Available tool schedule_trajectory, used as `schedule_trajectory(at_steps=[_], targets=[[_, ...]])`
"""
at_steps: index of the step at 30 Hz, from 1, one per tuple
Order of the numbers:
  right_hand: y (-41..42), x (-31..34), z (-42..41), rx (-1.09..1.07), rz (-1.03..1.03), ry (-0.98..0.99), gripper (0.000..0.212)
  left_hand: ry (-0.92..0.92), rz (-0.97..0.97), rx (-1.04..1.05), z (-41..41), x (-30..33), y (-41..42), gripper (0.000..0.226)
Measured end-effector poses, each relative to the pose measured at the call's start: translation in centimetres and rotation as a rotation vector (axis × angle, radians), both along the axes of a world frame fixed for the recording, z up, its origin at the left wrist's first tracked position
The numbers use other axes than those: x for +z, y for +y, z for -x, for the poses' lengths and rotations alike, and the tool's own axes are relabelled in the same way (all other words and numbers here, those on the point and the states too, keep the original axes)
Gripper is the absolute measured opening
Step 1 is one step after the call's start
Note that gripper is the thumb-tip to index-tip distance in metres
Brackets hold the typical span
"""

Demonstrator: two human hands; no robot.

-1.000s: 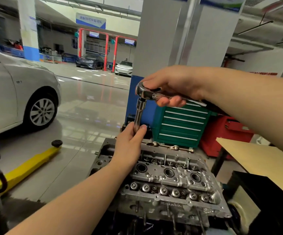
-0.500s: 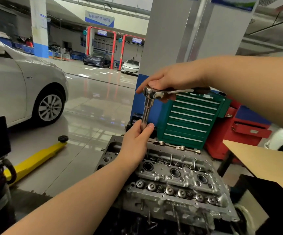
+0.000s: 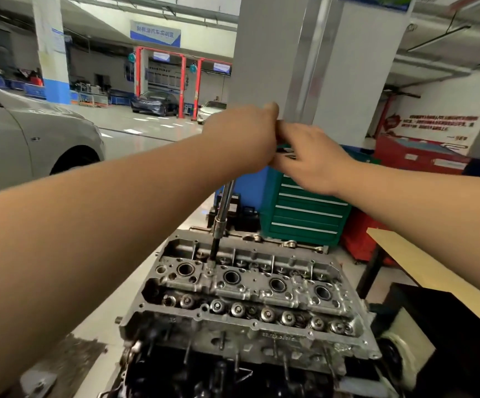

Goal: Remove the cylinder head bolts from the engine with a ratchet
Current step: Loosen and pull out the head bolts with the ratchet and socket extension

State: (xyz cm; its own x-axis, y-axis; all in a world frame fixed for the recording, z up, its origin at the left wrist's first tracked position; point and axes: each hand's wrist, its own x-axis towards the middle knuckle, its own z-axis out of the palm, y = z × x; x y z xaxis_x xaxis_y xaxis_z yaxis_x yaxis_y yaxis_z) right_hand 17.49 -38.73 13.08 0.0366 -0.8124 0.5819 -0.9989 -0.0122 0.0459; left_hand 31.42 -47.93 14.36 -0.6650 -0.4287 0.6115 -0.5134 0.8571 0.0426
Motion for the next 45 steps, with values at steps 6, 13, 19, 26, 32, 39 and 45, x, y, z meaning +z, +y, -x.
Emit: schedule_trajectory(at_steps=[6,13,19,26,32,39,45], targets=[[-0.4,0.1,2.3,-0.060,-0.056,0.246,0.057,-0.122,0.144,0.096,1.8,-0.7,1.0,0.030],[-2.8,1.3,3.6,-0.152,-0.245,0.181,0.039,-0.092,0.191,0.255,3.5,-1.0,-0.3,0.025],[1.4,0.1,-1.4,-0.438,-0.067,0.363,0.050,0.129,-0.100,-0.286,1.2,-1.1,-3.2,0.024],[2.0,-0.3,-3.9,-0.405,-0.020,0.463,0.020,0.154,-0.108,-0.253,0.9,-1.7,-3.0,0.052],[-0.8,-0.2,0.5,-0.256,-0.214,0.154,0.023,0.002,0.160,0.372,3.9,-2.0,-0.1,0.028],[2.5,-1.8,-6.1,-0.596,0.017,0.445,0.027,0.216,-0.209,-0.320,-0.2,-2.1,-2.0,0.041],[2.2,-2.2,-6.9,-0.524,0.073,0.424,0.012,0.294,-0.229,-0.297,-0.1,-2.8,-2.6,0.040]])
